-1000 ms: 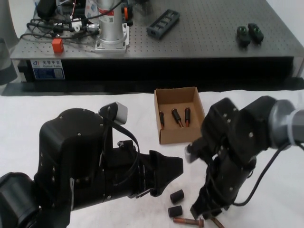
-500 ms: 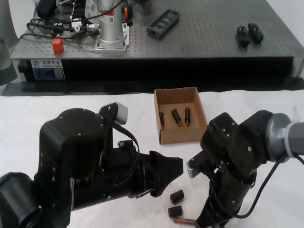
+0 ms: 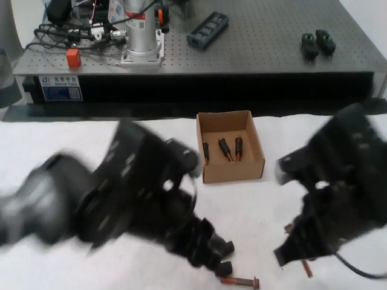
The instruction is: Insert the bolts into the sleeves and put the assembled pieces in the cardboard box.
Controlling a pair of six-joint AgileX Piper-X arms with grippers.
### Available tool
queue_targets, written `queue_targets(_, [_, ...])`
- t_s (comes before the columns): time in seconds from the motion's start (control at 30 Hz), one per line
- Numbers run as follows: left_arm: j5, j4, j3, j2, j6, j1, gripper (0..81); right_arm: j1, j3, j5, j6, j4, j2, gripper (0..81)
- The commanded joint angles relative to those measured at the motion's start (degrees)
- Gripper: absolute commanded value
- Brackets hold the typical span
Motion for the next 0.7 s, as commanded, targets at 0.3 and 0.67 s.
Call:
queue_targets(0.3, [-13.0,29.6,-32.1,25.3,24.6,-4.6,38.6,-0.3,3.4,-1.2,6.3,3.6,-14.5,2.8])
queue_targets(0.67, [-16.0,29.7,-35.8,30.8,27.1,-5.4,31.5,-0.3,3.4,-1.2,6.3,5.4,-15.4,2.8])
